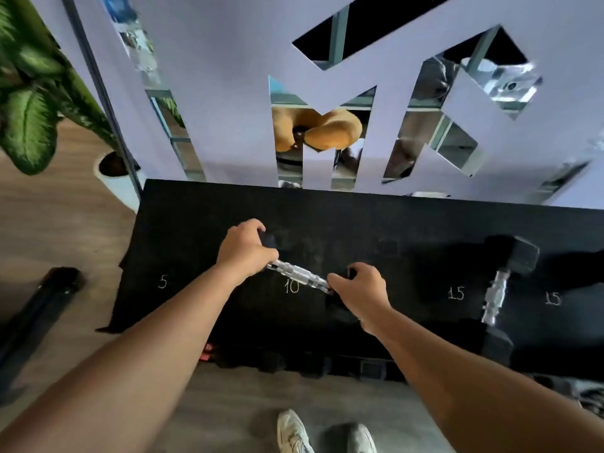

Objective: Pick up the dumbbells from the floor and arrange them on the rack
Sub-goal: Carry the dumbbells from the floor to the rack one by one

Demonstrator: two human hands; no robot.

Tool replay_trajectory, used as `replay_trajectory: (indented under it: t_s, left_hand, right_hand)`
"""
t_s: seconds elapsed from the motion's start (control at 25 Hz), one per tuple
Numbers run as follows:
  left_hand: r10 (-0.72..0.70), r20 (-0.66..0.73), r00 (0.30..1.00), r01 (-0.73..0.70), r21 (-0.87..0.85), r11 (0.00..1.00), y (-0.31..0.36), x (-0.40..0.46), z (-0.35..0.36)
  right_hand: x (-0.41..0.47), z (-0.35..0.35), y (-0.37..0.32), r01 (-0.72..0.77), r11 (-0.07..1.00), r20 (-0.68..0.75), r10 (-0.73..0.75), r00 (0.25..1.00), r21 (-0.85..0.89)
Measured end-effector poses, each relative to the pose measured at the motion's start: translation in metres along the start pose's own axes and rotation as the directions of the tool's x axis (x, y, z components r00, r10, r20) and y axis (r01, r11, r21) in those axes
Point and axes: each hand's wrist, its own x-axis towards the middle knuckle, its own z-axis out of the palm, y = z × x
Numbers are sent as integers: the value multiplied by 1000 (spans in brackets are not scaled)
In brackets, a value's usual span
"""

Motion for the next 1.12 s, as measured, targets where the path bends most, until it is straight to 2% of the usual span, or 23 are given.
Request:
replay_trajectory:
  t_s: [0.2,0.36,0.48,0.6,0.72,0.96,1.04,1.12]
  left_hand:
    - [60,113,992,-82,204,976,-2,66,37]
    - [100,293,951,-193,308,931,-4,103,64]
    - [113,368,923,-250,348,904,-11,117,75]
    - [141,397,907,-307,396,865,-17,119,81]
    - [179,392,902,-338,385,859,-21,114,83]
    - [149,408,901,-313,371,874,-21,88,82]
    - [119,416,902,-304,415,857,-18,77,76]
    - [103,370,923,-247,367,897,-13,62,59]
  right_hand:
    - [42,40,26,-155,986,-36,157,987,63]
    - [51,73,51,-327,936,-48,335,941,133]
    - [59,89,57,-374,927,-33,375,927,39]
    - [64,89,56,-416,899,58,426,903,-136]
    - [71,81,49,-310,893,132,368,921,-325]
    - [98,49,-2,-38,922,202,124,972,-386]
    - [98,38,-14,50,905,244,61,968,-422]
    - [94,28,-30,199,856,333,-34,942,-477]
